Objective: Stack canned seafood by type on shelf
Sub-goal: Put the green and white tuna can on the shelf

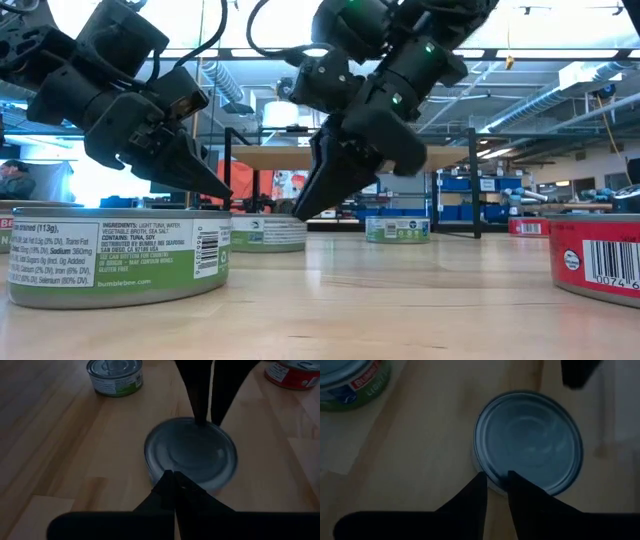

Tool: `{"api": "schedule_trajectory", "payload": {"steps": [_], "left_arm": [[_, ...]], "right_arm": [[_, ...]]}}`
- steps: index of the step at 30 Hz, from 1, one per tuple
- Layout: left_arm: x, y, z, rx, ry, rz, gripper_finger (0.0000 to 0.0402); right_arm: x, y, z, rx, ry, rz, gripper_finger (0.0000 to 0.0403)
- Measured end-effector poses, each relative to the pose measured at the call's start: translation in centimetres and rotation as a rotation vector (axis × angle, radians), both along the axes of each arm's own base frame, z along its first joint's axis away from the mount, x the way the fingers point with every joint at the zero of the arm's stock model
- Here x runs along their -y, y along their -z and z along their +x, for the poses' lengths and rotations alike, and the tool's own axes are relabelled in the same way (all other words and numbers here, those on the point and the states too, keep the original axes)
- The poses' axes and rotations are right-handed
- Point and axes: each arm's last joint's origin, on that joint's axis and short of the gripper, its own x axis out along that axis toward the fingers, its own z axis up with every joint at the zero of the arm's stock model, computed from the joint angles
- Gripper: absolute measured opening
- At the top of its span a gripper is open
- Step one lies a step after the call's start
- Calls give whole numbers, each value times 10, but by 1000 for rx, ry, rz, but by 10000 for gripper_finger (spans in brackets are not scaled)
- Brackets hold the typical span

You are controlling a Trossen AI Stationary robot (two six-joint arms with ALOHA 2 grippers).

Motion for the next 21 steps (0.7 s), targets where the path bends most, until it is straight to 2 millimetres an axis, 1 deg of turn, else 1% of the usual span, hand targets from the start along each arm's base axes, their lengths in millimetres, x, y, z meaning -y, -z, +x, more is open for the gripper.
{"api": "schedule_trajectory", "payload": {"steps": [5, 7, 9, 13, 21], "left_arm": [[0, 0, 0, 2, -3, -6, 1], [0, 0, 0, 2, -2, -6, 1], [0, 0, 0, 1, -2, -5, 1], [0, 0, 0, 1, 1, -4, 1], [0, 0, 0, 1, 5, 0, 1]], "right_arm": [[-5, -18, 4, -120, 84, 64, 84], [-11, -28, 8, -110, 68, 51, 86], [-17, -35, 11, -76, 19, -1, 89], [-26, -33, 10, -74, -111, -101, 92], [-26, -33, 9, -74, -162, -161, 84]]}}
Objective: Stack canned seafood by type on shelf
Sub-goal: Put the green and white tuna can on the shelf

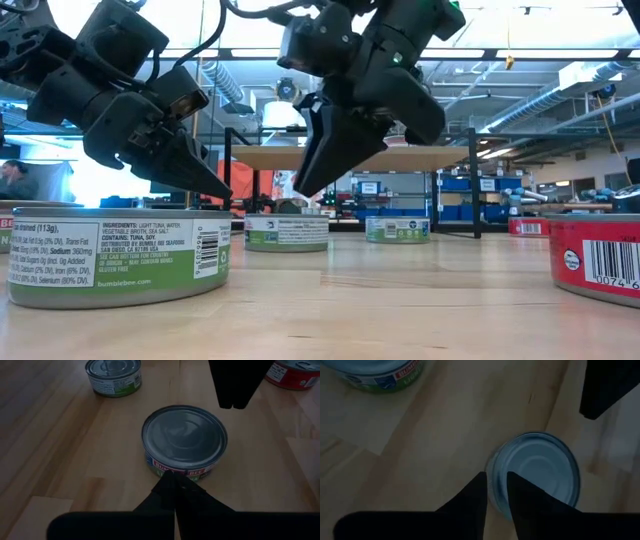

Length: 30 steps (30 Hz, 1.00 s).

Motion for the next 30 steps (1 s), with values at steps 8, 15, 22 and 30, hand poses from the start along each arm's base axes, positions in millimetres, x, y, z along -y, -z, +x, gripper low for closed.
{"api": "schedule_trajectory", "payload": {"steps": [8, 15, 22, 30], "left_arm": [[0, 0, 0, 0, 0, 0, 1], [0, 0, 0, 1, 0, 1, 1], [0, 0, 0, 1, 0, 1, 1], [0, 0, 0, 1, 1, 2, 1]], "right_arm": [[4, 11, -5, -21, -8, -9, 86], [10, 17, -5, 8, 18, -51, 85], [11, 17, -6, -2, 7, -46, 84], [11, 28, -3, -24, -13, -42, 83]]}}
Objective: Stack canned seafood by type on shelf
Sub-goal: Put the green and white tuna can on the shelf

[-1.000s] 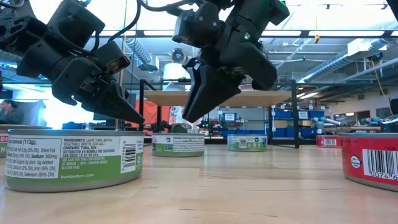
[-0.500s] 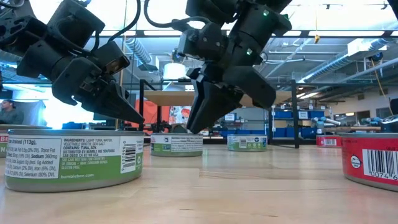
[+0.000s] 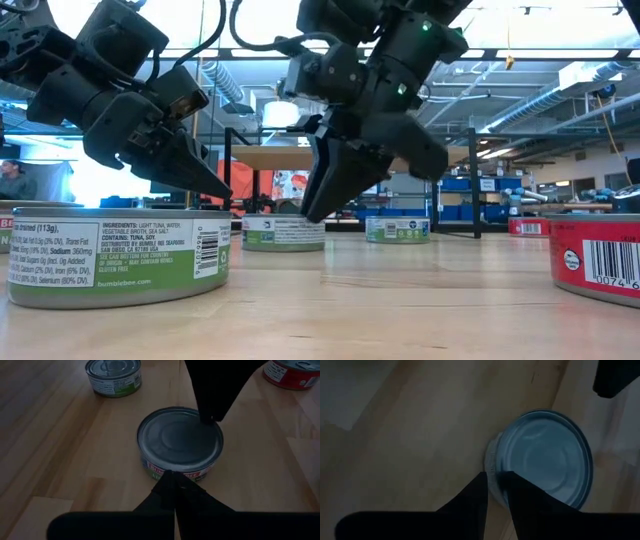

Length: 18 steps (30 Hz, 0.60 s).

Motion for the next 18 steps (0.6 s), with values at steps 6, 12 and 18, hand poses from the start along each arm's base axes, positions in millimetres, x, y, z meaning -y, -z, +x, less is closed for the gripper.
{"api": "schedule_trajectory", "payload": {"steps": [6, 12, 18], "left_arm": [[0, 1, 0, -7, 0, 1, 1], [0, 0, 0, -5, 0, 1, 1], [0, -3, 1, 32, 0, -4, 1]], "right_arm": [[1, 8, 5, 17, 11, -20, 77], [2, 8, 5, 19, 17, -27, 18], [6, -1, 3, 25, 23, -18, 7]]}}
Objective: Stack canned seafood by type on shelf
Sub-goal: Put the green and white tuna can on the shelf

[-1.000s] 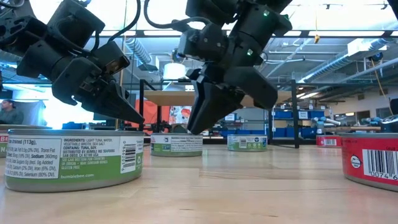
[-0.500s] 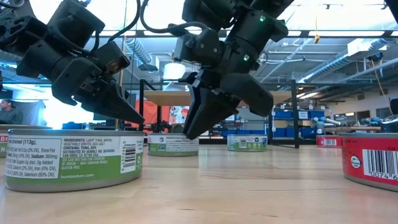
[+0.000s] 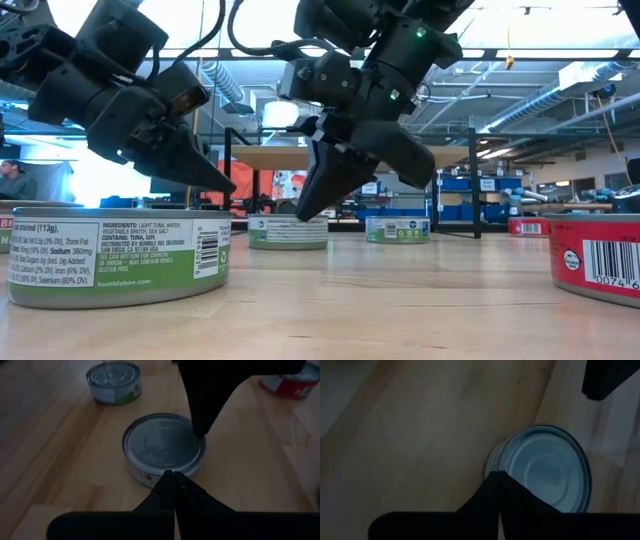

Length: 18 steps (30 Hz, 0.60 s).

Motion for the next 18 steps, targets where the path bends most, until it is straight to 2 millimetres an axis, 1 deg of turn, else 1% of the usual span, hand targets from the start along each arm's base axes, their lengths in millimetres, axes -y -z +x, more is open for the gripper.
{"api": "schedule_trajectory", "payload": {"steps": [4, 8, 11, 15, 18], "left_arm": [[0, -5, 2, 55, 11, 17, 1], [1, -10, 5, 110, 24, 37, 1], [1, -12, 5, 128, 29, 46, 1], [1, -12, 6, 134, 29, 46, 1], [1, -14, 6, 151, 27, 41, 1]], "right_arm": [[9, -13, -3, 15, 27, 66, 4], [19, -34, -3, 68, 84, 232, 3], [25, -40, -3, 73, 143, 355, 2], [38, -46, -1, 78, 323, 561, 2], [48, -47, -1, 60, 443, 675, 1]]}}
